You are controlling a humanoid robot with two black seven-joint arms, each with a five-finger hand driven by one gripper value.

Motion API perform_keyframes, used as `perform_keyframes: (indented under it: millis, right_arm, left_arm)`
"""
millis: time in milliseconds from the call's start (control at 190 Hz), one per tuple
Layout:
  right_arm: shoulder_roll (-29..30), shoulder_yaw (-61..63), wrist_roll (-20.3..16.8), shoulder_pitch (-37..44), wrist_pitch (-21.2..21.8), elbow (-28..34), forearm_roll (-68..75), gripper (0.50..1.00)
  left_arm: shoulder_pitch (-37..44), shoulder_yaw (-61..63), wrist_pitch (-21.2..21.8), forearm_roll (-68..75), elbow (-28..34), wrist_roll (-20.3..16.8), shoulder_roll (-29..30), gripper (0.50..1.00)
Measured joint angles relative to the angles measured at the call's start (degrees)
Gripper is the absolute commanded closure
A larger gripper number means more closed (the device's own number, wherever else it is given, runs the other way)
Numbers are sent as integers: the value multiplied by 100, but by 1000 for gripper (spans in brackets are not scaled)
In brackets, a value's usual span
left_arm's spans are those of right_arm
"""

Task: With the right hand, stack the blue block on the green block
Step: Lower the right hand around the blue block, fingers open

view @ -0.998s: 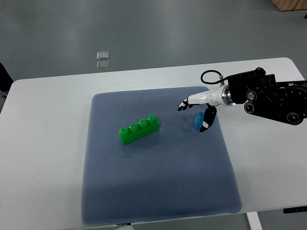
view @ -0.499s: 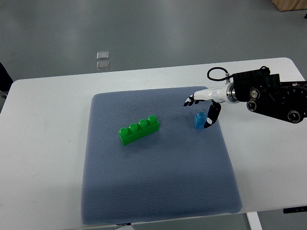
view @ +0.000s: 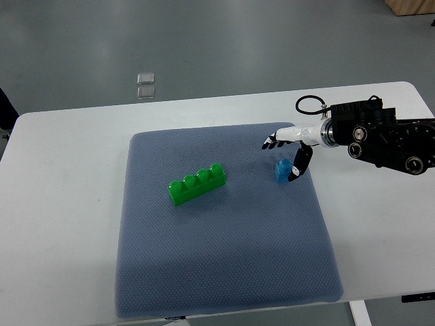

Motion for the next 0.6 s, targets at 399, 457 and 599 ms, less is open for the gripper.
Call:
perform_keyframes:
  millis: [399, 457, 599]
  right_arm:
    - [161, -8, -87, 58, -12, -95, 38, 591]
    - [171, -10, -87, 58, -12, -96, 36, 591]
    - [185, -30, -87, 18, -12, -96, -8, 593]
  left_arm:
    - [-1, 2, 0, 0, 0, 0, 0, 500]
    - [-1, 2, 0, 0, 0, 0, 0, 500]
    - [-3, 2, 0, 0, 0, 0, 0, 500]
